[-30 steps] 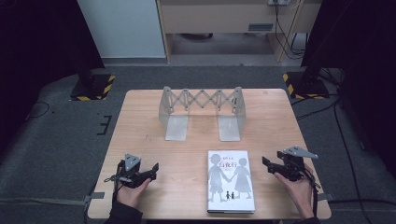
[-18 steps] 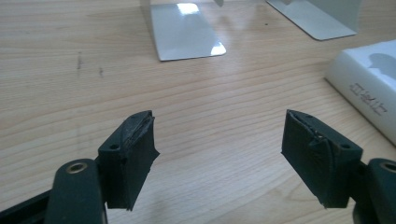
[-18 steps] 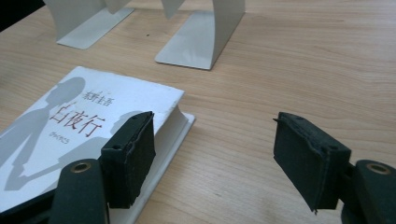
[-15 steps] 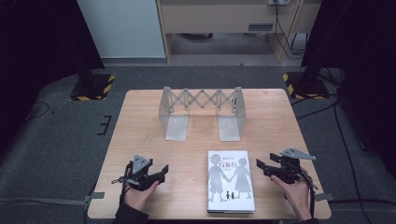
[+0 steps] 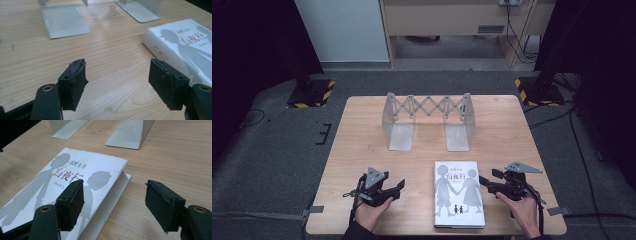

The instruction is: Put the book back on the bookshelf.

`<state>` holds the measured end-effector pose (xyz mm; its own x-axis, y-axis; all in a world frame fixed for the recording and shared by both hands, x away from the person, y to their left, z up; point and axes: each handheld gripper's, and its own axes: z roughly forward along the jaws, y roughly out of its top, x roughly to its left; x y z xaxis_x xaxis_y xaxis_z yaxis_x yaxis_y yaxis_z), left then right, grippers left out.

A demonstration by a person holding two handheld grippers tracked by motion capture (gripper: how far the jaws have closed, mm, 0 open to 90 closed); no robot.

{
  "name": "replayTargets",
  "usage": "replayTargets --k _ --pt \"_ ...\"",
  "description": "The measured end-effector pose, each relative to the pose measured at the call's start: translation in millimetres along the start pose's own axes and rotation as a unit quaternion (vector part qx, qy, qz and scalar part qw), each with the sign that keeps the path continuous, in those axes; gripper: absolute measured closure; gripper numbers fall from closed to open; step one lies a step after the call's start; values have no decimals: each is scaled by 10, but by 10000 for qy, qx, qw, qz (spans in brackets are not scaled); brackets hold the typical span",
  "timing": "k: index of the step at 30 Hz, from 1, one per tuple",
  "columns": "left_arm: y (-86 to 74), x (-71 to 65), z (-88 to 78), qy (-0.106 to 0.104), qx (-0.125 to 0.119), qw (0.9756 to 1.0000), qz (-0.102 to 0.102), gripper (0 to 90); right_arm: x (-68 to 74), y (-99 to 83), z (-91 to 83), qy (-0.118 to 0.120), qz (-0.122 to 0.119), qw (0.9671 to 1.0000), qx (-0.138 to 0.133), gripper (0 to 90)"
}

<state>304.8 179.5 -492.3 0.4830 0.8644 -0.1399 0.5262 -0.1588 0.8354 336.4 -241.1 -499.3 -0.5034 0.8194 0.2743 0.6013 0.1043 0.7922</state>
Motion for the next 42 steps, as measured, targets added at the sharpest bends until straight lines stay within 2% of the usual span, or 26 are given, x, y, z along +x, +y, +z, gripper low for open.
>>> replayTargets --k 3,8,12,14,16,19,24,31,38,42 --pt "20 -72 42 -19 64 9999 137 294 21 -16 15 41 50 10000 37 319" --pt "49 -197 130 -137 146 9995 233 293 60 -41 37 81 -1 9999 90 327" --pt "71 -287 193 -227 187 9992 270 293 90 -67 58 201 53 9997 141 335" --pt "93 -388 249 -340 223 9985 362 293 105 -79 70 232 64 9995 212 344" --pt "92 -451 288 -460 227 9980 362 296 112 -89 86 241 34 9994 230 345" --pt "70 -532 342 -514 308 9971 475 300 129 -100 107 297 52 9991 294 344" --pt "18 -623 414 -616 393 9957 574 318 139 -129 154 392 43 9986 343 342" --pt "-23 -726 475 -817 516 9936 581 342 151 -159 208 541 111 9977 381 330" --pt "-24 -784 500 -983 530 9920 589 361 160 -175 249 645 198 9972 320 323" --pt "-27 -829 518 -1054 489 9910 666 380 182 -160 278 654 131 9973 309 327"
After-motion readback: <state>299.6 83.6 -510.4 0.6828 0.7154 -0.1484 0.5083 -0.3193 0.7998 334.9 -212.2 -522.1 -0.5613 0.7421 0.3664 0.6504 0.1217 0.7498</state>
